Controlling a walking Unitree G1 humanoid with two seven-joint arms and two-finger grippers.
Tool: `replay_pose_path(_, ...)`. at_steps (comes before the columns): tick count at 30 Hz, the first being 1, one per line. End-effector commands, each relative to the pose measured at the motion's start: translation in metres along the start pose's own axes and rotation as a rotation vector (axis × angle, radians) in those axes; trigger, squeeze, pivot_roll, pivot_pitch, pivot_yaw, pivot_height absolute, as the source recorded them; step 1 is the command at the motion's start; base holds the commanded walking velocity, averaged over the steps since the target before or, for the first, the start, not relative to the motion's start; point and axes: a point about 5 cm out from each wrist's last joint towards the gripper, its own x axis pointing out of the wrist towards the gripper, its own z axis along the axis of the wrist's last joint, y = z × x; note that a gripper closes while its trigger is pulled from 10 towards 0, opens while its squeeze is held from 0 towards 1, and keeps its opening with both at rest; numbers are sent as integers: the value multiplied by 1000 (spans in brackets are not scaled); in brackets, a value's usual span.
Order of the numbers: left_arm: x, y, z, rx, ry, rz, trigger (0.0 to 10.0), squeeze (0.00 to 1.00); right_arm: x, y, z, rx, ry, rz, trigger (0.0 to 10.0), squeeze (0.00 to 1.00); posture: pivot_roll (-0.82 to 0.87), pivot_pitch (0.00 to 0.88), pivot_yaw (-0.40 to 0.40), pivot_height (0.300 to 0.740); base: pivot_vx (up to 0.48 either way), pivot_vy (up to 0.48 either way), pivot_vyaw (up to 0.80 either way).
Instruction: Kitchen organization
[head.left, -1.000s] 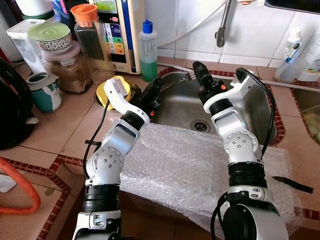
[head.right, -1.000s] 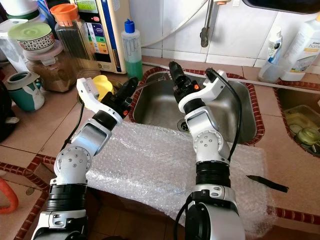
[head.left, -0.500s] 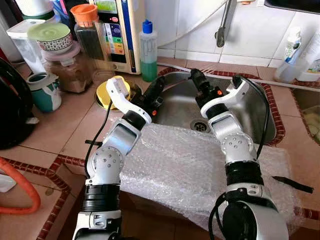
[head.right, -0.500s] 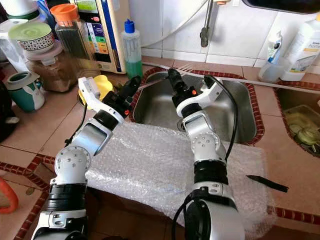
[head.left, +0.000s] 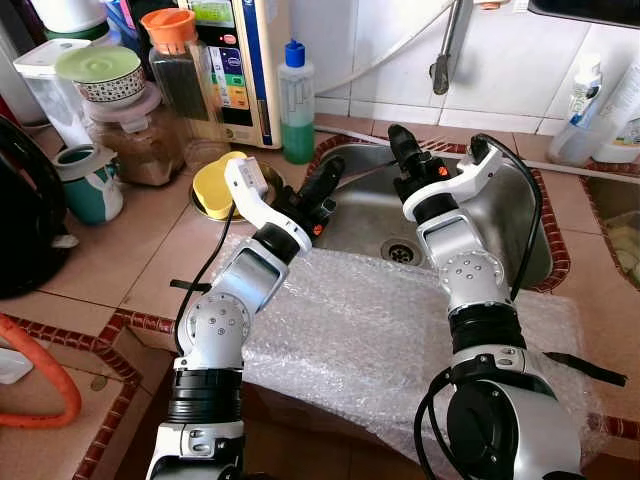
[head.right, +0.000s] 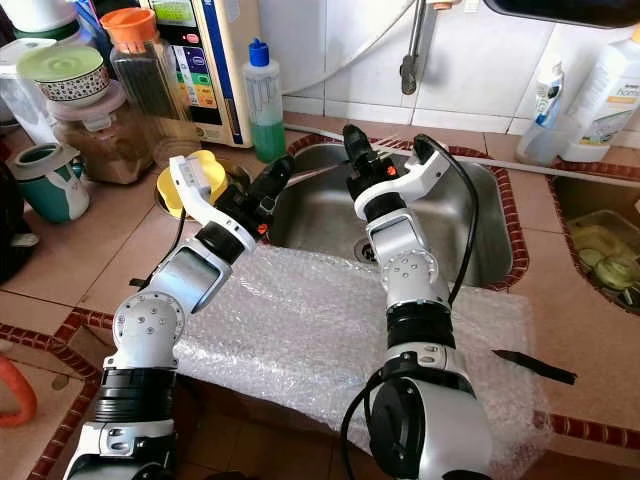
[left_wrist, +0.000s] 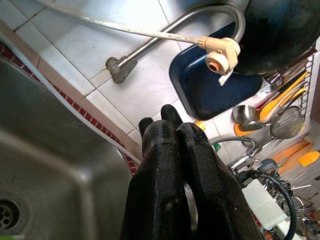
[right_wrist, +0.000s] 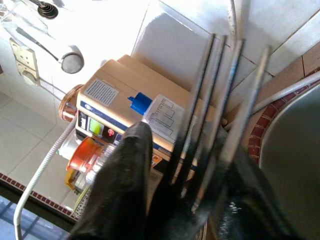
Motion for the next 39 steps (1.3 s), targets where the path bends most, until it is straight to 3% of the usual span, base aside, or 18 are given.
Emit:
replay_pose_path(1,14,-20,-3,-30,-12,-71,0,0,2,2,3,0,-6,6,0,0,72,50,58,740,0,0,0)
replay_pose_path(9,16,-13,2,3,-45,-20,0,0,1,0,3,-4,-7,-2,0,0,69,50,59,740,0,0,0)
replay_pose_path(11,15,-12,2,13,-39,-13,2235,0,2,0,3,-4,-8,-3,0,0,70,48,60,740,0,0,0)
replay_pose_path(13,15,-11,2,24,-36,-6,2745,0,2,0,4,-4,-9,-4,0,0,72,47,60,740,0,0,0)
replay_pose_path(14,15,-10,2,20,-37,-3,4824,0,2,0,4,-3,-10,-5,0,0,73,47,61,740,0,0,0)
replay_pose_path(15,14,-8,2,30,-36,13,5490,0,2,0,4,-2,-12,-6,0,0,73,47,61,740,0,0,0)
replay_pose_path(16,14,-8,2,30,-36,13,5490,0,2,0,4,-2,-12,-6,0,0,73,47,61,740,0,0,0)
replay_pose_path(17,13,-5,2,42,-34,29,8941,0,2,0,4,-2,-12,-8,0,0,75,46,61,740,0,0,0)
replay_pose_path(18,13,-4,2,43,-36,30,10000,0,2,-1,4,-1,-12,-9,0,0,75,46,61,740,0,0,0)
replay_pose_path(26,13,-2,-4,52,-19,44,10000,0,1,-3,4,-2,-16,-26,0,0,73,46,62,740,0,0,0)
replay_pose_path(27,13,-3,-4,42,-22,40,10000,353,1,-4,5,-3,-18,-28,0,0,73,46,62,740,0,0,0)
replay_pose_path(28,13,-3,-4,35,-24,37,10000,353,1,-4,5,-3,-19,-29,0,0,73,46,62,740,0,0,0)
replay_pose_path(29,13,-2,-4,36,-32,43,10000,1000,1,-5,6,-8,-28,-44,0,0,73,46,62,740,0,0,0)
replay_pose_path(36,9,0,-11,93,6,58,10000,1000,-3,-18,13,-103,-70,-153,0,0,71,51,68,740,0,0,0)
replay_pose_path(39,8,-3,-16,109,30,48,10000,1000,-6,-29,22,-174,-112,-265,0,0,71,51,68,740,0,0,0)
